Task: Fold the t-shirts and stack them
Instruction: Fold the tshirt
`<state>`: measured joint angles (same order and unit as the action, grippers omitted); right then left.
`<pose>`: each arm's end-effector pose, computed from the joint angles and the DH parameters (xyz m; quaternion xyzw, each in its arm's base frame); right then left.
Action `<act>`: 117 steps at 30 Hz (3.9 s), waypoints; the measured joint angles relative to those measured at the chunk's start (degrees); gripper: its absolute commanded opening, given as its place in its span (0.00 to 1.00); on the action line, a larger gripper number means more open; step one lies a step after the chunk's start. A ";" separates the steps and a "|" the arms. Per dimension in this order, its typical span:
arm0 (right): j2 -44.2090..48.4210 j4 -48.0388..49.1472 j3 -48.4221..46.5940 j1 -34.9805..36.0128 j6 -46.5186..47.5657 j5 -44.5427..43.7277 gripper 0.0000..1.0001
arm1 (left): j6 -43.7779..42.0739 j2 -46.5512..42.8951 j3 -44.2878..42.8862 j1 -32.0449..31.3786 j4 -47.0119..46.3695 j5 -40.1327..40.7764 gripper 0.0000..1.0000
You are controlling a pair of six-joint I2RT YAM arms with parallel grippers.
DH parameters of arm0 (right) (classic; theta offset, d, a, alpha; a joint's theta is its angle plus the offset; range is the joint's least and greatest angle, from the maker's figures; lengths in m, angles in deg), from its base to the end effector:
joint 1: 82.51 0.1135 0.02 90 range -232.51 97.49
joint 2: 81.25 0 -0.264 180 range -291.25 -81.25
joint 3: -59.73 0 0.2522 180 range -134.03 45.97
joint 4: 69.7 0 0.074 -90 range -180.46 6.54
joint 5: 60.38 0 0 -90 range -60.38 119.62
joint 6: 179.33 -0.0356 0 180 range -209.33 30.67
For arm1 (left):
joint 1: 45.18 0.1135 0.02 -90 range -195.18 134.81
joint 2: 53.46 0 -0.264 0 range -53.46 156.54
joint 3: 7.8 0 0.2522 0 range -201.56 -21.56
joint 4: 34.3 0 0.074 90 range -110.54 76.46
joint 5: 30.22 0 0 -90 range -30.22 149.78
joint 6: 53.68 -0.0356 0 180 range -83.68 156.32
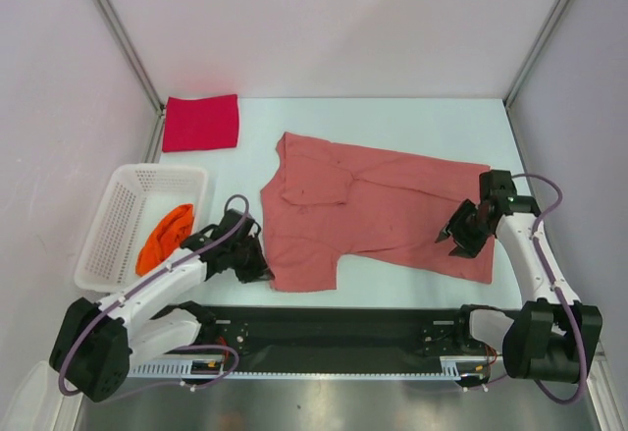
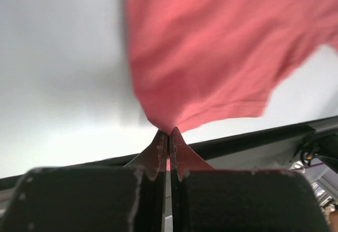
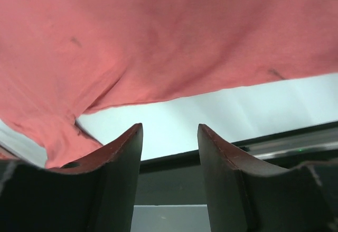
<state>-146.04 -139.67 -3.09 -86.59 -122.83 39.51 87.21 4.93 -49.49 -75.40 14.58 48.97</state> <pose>0.1934 -0.0077 0.2400 0.3041 0.9358 0.1220 0.1296 0.1420 -0.0904 0.1666 -0.1550 0.9608 -0.2068 0.1001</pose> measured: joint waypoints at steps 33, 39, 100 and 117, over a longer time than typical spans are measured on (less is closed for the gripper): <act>-5.73 7.04 13.44 -22.84 -8.92 -14.08 0.38 | -22.75 25.20 -21.16 9.99 -15.98 -24.59 0.00; -8.94 9.90 13.46 -22.91 -7.96 -13.46 0.30 | -20.87 24.70 -20.00 9.84 -16.37 -24.81 0.00; -49.81 3.32 -36.30 -15.80 0.98 -10.84 0.00 | -11.65 59.12 -71.10 15.52 -14.43 -12.74 0.00; -52.13 3.41 -38.10 -15.58 1.18 -10.67 0.08 | -11.67 64.32 -74.55 15.58 -14.21 -12.87 0.00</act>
<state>-198.17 -136.26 -41.18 -102.17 -121.65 28.84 75.54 69.26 -124.04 -59.82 0.37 36.10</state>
